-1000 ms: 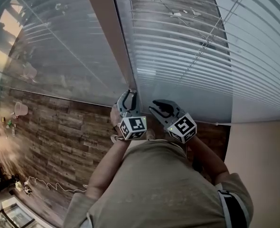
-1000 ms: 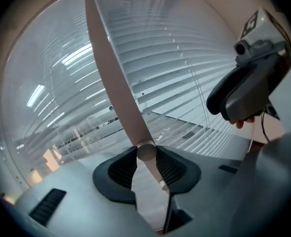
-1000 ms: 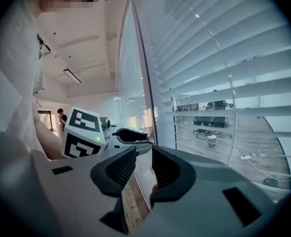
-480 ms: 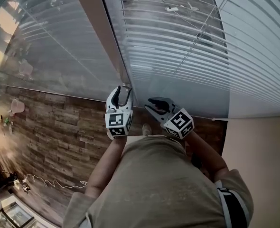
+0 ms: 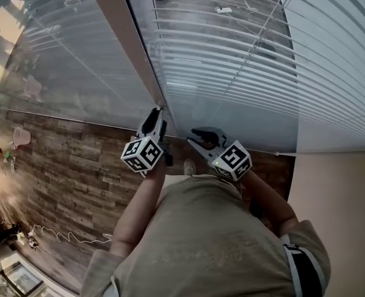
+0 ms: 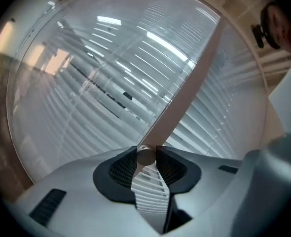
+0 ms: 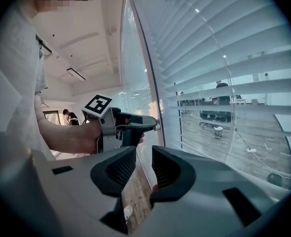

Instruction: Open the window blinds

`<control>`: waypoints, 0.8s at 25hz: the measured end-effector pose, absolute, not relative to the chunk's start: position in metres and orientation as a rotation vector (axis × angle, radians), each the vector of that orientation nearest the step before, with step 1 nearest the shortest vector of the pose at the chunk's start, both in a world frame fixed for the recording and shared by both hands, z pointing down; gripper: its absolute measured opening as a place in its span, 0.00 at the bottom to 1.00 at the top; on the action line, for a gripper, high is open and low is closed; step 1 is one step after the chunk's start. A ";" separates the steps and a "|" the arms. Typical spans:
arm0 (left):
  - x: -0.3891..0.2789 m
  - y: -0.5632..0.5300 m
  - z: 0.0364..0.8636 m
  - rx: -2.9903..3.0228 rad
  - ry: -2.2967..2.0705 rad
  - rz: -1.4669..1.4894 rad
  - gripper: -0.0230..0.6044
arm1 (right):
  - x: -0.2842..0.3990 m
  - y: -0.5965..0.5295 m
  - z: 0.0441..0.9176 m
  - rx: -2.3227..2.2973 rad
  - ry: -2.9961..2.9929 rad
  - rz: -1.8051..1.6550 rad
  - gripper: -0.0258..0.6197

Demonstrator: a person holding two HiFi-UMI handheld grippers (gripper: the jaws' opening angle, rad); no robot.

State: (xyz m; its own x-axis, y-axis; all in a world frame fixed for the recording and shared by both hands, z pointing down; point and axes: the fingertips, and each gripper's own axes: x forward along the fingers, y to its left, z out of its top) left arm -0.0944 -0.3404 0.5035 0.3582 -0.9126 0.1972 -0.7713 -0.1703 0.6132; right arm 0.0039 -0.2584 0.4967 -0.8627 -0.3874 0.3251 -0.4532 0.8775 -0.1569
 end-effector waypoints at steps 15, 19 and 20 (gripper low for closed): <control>-0.079 -0.335 0.523 2.412 -1.857 0.592 0.25 | -0.002 -0.260 0.520 0.659 -2.757 0.335 0.20; -0.077 -0.335 0.524 2.462 -1.932 0.763 0.25 | -0.005 -0.261 0.519 0.644 -2.764 0.332 0.20; -0.076 -0.335 0.523 2.472 -1.947 0.802 0.25 | -0.004 -0.260 0.519 0.643 -2.764 0.331 0.20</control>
